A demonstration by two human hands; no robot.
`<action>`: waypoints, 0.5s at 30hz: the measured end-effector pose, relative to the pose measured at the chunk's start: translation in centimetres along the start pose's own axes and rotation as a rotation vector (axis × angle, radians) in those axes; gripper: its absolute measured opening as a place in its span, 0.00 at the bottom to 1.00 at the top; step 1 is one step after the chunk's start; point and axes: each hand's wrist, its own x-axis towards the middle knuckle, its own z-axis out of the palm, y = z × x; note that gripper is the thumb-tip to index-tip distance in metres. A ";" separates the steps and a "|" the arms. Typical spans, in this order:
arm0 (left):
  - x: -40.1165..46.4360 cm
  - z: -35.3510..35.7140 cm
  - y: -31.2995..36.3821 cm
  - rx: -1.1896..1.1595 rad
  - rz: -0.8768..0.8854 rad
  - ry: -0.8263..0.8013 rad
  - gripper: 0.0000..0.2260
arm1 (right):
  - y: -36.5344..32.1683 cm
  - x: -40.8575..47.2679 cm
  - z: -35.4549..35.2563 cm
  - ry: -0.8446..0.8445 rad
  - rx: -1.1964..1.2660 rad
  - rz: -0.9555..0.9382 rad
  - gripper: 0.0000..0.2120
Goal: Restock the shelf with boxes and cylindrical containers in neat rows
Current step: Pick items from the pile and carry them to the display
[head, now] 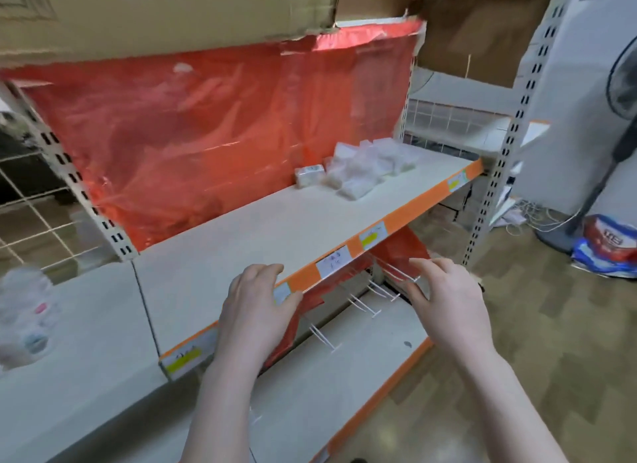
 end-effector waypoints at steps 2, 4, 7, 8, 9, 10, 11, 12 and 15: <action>2.9 1.9 0.8 -0.014 0.009 0.007 0.21 | 1.6 2.3 1.5 0.005 -0.015 0.002 0.12; 5.7 3.4 1.4 -0.028 0.017 0.016 0.21 | 2.9 4.7 2.9 0.002 -0.019 -0.009 0.13; 11.7 6.2 2.3 -0.059 0.017 0.020 0.21 | 4.9 9.4 5.4 -0.045 -0.029 -0.023 0.09; 13.5 6.9 2.7 -0.061 0.010 0.008 0.21 | 5.6 10.8 6.2 -0.069 -0.041 -0.016 0.09; 15.1 7.5 3.0 -0.064 0.004 -0.003 0.22 | 6.2 12.0 6.9 -0.086 -0.052 -0.014 0.09; 17.0 8.2 3.5 -0.070 0.000 -0.012 0.22 | 7.1 13.5 7.8 -0.100 -0.062 -0.016 0.10; 18.4 8.8 3.8 -0.071 0.001 -0.019 0.22 | 7.7 14.6 8.4 -0.113 -0.062 -0.012 0.12; 20.1 9.4 4.2 -0.073 0.002 -0.022 0.22 | 8.4 16.0 9.1 -0.129 -0.058 -0.001 0.13; 23.5 10.8 5.2 -0.063 0.011 -0.041 0.22 | 9.9 18.9 10.7 -0.175 -0.040 0.027 0.14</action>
